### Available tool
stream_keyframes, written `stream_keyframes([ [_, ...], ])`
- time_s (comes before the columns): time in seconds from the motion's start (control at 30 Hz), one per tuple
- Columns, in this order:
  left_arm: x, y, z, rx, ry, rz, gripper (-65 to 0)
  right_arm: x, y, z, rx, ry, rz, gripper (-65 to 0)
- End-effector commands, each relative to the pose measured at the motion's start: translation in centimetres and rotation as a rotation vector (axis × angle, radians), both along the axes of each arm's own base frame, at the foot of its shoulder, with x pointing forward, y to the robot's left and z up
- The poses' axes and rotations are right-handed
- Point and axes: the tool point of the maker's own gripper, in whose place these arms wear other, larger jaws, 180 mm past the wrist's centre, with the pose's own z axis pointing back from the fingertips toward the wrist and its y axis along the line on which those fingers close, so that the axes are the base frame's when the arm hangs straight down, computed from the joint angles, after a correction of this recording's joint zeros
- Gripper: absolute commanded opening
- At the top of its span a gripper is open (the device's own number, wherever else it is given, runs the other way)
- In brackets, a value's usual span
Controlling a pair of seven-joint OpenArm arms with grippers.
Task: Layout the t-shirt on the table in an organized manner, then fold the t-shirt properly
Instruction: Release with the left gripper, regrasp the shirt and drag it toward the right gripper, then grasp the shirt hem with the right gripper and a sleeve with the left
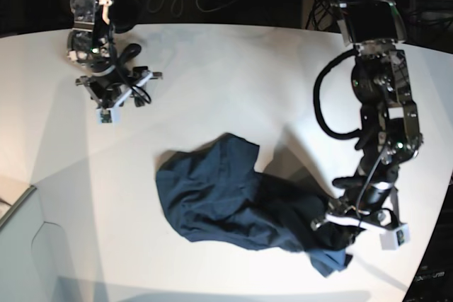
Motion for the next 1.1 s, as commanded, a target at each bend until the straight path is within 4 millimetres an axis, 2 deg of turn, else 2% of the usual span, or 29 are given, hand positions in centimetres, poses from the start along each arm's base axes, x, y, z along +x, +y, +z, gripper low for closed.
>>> stream_keyframes([
  [0.0, 0.2, 0.8, 1.9, 0.003, -0.065, 0.018, -64.9, 0.0, 0.0, 0.3, -0.001, -0.006, 0.008, -35.8],
  [0.23, -1.4, 4.7, -0.9, -0.008, -0.001, 0.114, -64.9, 0.1, 2.6, 0.4, 0.033, -0.015, 0.044, -35.8],
  [0.37, -2.5, 6.6, -2.3, -0.017, 0.036, 0.167, -64.7, 1.9, 4.6, 3.2, 0.040, -0.096, 0.092, -35.6],
  [0.47, -3.5, 7.2, -3.8, -0.017, 0.076, 0.180, -63.9, 3.5, 6.2, 5.1, 0.059, -0.153, 0.114, -35.6],
  [0.53, -4.3, 7.0, -4.6, -0.035, 0.095, 0.174, -59.1, 4.4, 7.3, 5.7, 0.068, -0.174, 0.138, -35.6],
  [0.63, -5.8, 6.6, -5.8, -0.071, 0.124, 0.162, -44.4, 5.8, 8.7, 6.7, 0.079, -0.204, 0.170, -35.6],
  [0.67, -6.4, 7.2, -5.7, -0.057, 0.124, 0.165, -38.0, 6.3, 9.3, 7.1, 0.082, -0.215, 0.186, -35.6],
  [0.73, -7.9, 8.1, -6.2, -0.038, 0.141, 0.182, -31.5, 7.3, 9.9, 7.3, 0.085, -0.223, 0.202, -35.6],
  [0.83, -9.5, 9.3, -6.2, -0.024, 0.144, 0.218, -31.2, 8.8, 10.1, 7.3, 0.087, -0.223, 0.206, -35.6],
  [0.97, -10.9, 12.8, -6.3, -0.020, 0.150, 0.314, -30.9, 10.2, 10.7, 7.2, 0.092, -0.220, 0.222, -35.6],
  [1.07, -11.8, 14.9, -8.9, -0.043, 0.219, 0.369, -30.9, 11.0, 10.9, 7.6, 0.091, -0.230, 0.228, -35.6],
])
